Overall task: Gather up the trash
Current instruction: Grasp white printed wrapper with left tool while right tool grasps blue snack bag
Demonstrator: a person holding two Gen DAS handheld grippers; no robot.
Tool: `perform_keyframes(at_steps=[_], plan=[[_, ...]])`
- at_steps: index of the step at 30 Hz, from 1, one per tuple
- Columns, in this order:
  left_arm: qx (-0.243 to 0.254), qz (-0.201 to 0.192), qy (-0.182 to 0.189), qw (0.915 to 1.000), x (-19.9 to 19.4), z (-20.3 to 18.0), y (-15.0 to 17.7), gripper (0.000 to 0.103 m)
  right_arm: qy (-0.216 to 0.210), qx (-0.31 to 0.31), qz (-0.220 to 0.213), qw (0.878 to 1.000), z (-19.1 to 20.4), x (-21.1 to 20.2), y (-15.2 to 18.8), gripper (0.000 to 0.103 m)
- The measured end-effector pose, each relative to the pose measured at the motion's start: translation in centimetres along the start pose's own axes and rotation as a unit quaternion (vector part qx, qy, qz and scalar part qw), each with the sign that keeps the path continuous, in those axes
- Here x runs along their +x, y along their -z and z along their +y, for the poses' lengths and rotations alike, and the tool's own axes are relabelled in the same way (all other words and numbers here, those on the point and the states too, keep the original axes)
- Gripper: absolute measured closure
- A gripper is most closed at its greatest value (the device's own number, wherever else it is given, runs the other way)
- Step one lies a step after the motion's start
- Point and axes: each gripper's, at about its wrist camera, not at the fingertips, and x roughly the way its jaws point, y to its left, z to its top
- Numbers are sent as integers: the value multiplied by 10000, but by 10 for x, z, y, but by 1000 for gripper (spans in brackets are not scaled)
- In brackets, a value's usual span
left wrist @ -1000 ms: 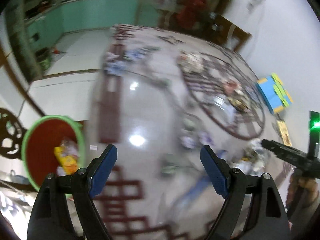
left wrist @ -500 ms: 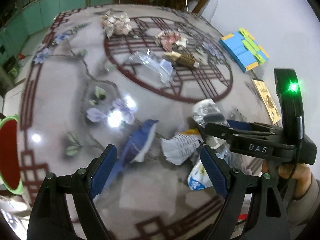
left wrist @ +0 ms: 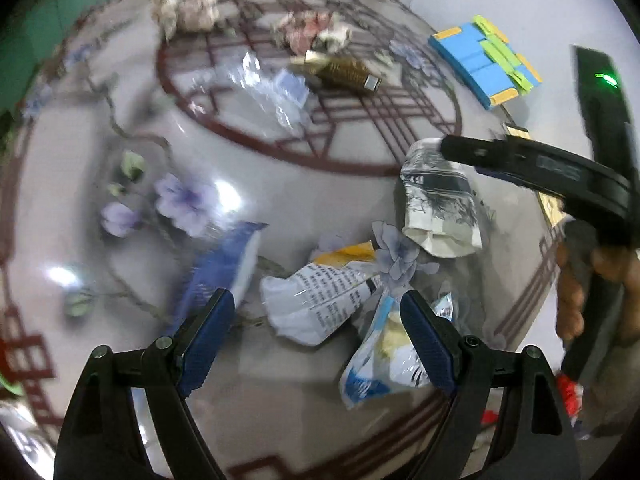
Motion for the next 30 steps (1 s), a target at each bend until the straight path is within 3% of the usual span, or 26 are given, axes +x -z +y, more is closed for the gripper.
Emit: perform_keyframes(at_steps=[2, 6, 8, 9, 11, 14, 19, 22, 24, 25, 26, 27, 28, 30], plan=[[-281, 145, 211, 9993, 14, 6, -2, 44, -91, 148, 50, 9998, -8, -4, 4, 36], [-495, 57, 377, 9980, 20, 12, -9, 61, -176, 229, 142, 9995, -16, -8, 13, 36], [-531, -55, 296, 9981, 14, 16, -12, 67, -505, 139, 226, 9984, -17, -15, 22, 36], [-544, -106, 264, 9981, 11, 18, -13, 86, -641, 69, 257, 9976, -14, -17, 26, 36], [-680, -245, 189, 9972, 3, 25, -15, 86, -951, -307, 532, 9936, -1, -22, 39, 35], [-881, -537, 116, 9946, -14, 36, -20, 86, -1021, -692, 976, 9876, 13, -21, 59, 36], [-1038, -795, 89, 9914, -35, 48, -26, 86, -1253, -167, 1340, 9829, 11, -4, 85, 36], [-1103, -858, 94, 9901, -41, 53, -27, 86, -1002, -370, 1236, 9866, 25, 4, 92, 36], [-1153, -876, 104, 9894, -45, 58, -26, 86, -679, -873, 1154, 9871, 41, 10, 99, 37], [-1179, -883, 106, 9890, -47, 60, -25, 86, -471, -1158, 1063, 9864, 50, 11, 102, 40], [-1202, -886, 104, 9887, -49, 61, -24, 86, -190, -1501, 940, 9840, 60, 11, 105, 53], [-1219, -894, 104, 9885, -52, 64, -23, 86, 14, -1699, 854, 9817, 66, 11, 107, 73], [-1231, -910, 96, 9882, -54, 65, -22, 86, 153, -1859, 751, 9796, 70, 11, 108, 81], [-1220, -968, 32, 9878, -59, 66, -20, 86, 2, -1680, 742, 9830, 67, 13, 103, 94]])
